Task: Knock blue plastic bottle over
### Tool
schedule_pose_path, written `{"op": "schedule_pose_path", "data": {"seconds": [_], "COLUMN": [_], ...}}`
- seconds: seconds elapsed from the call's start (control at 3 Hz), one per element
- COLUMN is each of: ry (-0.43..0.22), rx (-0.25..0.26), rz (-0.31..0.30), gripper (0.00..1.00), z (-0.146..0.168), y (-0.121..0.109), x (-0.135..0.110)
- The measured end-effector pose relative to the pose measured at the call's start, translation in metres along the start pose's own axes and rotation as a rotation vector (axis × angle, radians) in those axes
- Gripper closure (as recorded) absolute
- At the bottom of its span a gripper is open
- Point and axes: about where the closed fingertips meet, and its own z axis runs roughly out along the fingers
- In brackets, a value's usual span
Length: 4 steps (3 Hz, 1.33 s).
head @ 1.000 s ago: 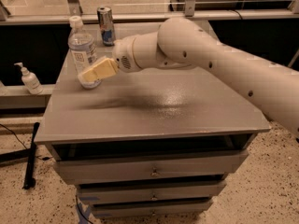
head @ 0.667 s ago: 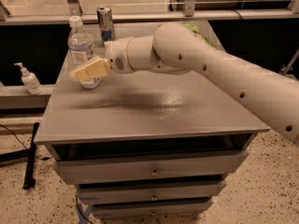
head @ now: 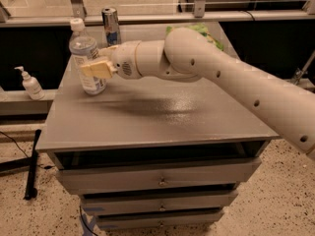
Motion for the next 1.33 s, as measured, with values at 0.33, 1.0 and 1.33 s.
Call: {"op": "schedule_pose_path", "data": {"seconds": [0.33,1.0,1.33], "ry": [-0.004,0.086,0.238], "rx": [0.011,0.039,0.079], "rz": [0.007,-0.090,-0.240], "gripper": [0.70,1.00,1.00], "z": [-0.015,-0.056,-0.090], "y": [-0.004,-0.024,-0.048], "x": [0.002,-0.026,-0.061]}}
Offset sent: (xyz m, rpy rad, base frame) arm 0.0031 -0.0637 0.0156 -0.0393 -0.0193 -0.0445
